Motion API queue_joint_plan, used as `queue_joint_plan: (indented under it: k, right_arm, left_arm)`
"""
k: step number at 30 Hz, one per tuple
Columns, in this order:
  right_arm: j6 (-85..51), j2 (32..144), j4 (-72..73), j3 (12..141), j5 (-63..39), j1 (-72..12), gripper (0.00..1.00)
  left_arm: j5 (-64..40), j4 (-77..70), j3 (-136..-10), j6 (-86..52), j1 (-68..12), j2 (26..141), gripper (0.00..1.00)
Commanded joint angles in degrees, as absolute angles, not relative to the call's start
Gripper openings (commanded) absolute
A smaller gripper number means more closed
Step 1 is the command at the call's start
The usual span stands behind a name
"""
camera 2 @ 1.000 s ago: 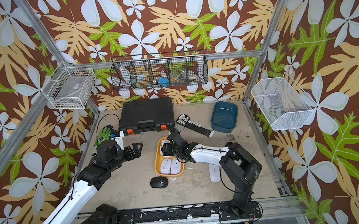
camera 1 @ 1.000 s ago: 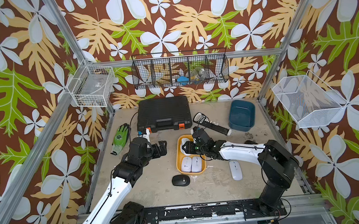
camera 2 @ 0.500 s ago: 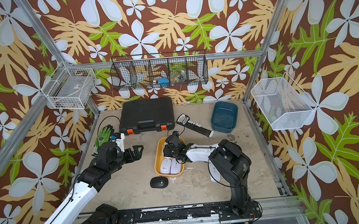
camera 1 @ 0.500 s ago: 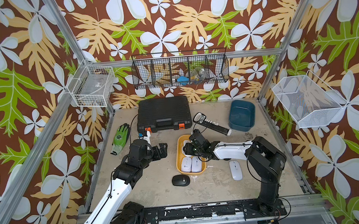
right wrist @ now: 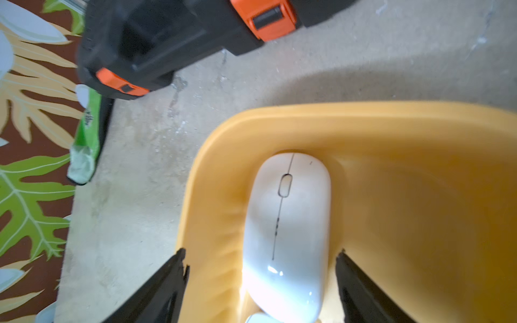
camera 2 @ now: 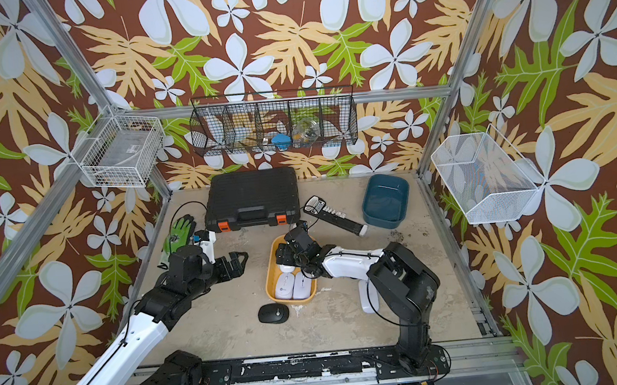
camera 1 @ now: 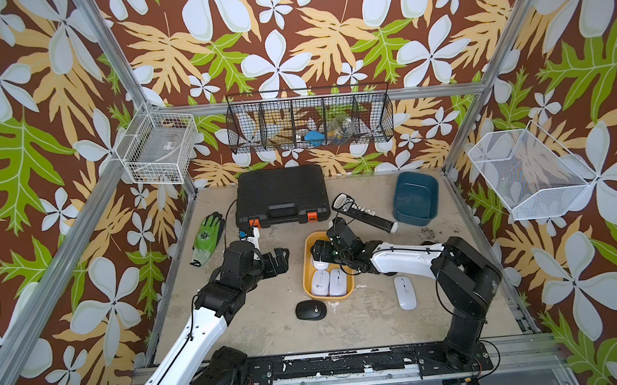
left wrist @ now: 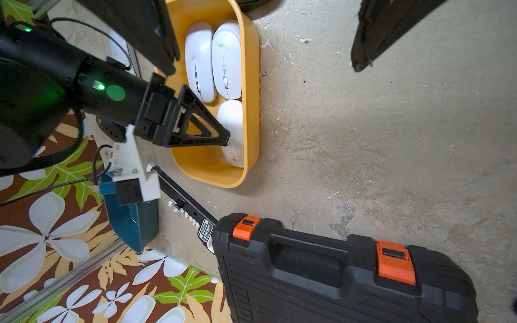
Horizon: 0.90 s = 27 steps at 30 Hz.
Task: Place the mice by color into the storage box
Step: Place the mouse in the storage box, then pick up the mouse from the center of the board.
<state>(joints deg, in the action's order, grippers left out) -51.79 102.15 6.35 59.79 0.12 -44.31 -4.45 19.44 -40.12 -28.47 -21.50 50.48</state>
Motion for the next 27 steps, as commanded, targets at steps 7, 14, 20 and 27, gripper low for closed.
queue_joint_plan:
  k: [7,14,20,27]
  right_arm:
    - [-44.37,85.49,1.60,55.83,3.11,-45.72,0.90]
    - [-40.40,69.27,-16.51,45.76,11.27,-43.15,0.94]
    - [-43.32,55.82,-20.57,30.97,5.23,-32.11,0.97]
    - [-40.84,51.31,-26.47,25.90,3.26,-24.97,0.99]
  left_arm:
    - [-8.11,19.38,-42.10,-28.85,-21.45,49.93,1.00]
    - [-8.63,19.13,-41.38,-28.71,-23.89,49.33,1.00]
    - [-10.21,17.65,-40.32,-29.71,-27.81,49.17,1.00]
    - [-12.21,13.95,-39.24,-29.54,-35.92,46.18,1.00]
